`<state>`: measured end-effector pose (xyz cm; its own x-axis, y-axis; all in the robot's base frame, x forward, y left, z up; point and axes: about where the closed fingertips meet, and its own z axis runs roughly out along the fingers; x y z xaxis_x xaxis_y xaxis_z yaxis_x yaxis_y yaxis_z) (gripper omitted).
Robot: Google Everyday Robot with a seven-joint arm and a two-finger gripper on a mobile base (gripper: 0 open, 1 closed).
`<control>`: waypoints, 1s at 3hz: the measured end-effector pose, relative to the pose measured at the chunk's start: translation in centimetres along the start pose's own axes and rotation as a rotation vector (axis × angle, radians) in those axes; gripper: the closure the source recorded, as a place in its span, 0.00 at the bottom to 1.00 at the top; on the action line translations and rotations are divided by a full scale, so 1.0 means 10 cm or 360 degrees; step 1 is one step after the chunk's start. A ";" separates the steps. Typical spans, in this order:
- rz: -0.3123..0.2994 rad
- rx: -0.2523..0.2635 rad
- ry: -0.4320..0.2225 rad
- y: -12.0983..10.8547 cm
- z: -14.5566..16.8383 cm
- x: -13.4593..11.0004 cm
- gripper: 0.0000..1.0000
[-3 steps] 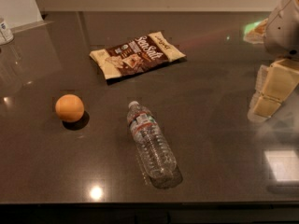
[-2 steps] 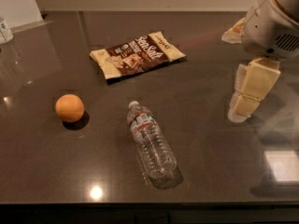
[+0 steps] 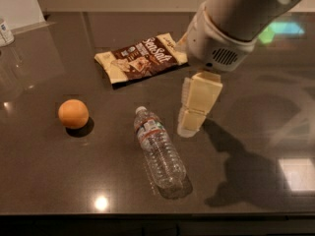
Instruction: Move orange near brown chip bag
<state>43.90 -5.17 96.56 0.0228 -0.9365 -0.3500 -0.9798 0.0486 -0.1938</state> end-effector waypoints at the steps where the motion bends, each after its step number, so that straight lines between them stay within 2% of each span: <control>1: -0.0047 -0.0041 -0.0054 0.00 0.28 -0.42 0.00; 3: -0.0094 -0.0104 -0.0097 0.00 0.73 -1.11 0.00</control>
Offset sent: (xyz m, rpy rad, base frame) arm 0.0177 0.1463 -0.0300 0.0758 0.0498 0.0924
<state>45.05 7.71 93.77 0.0911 -0.9140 -0.3953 -0.9872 -0.0307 -0.1566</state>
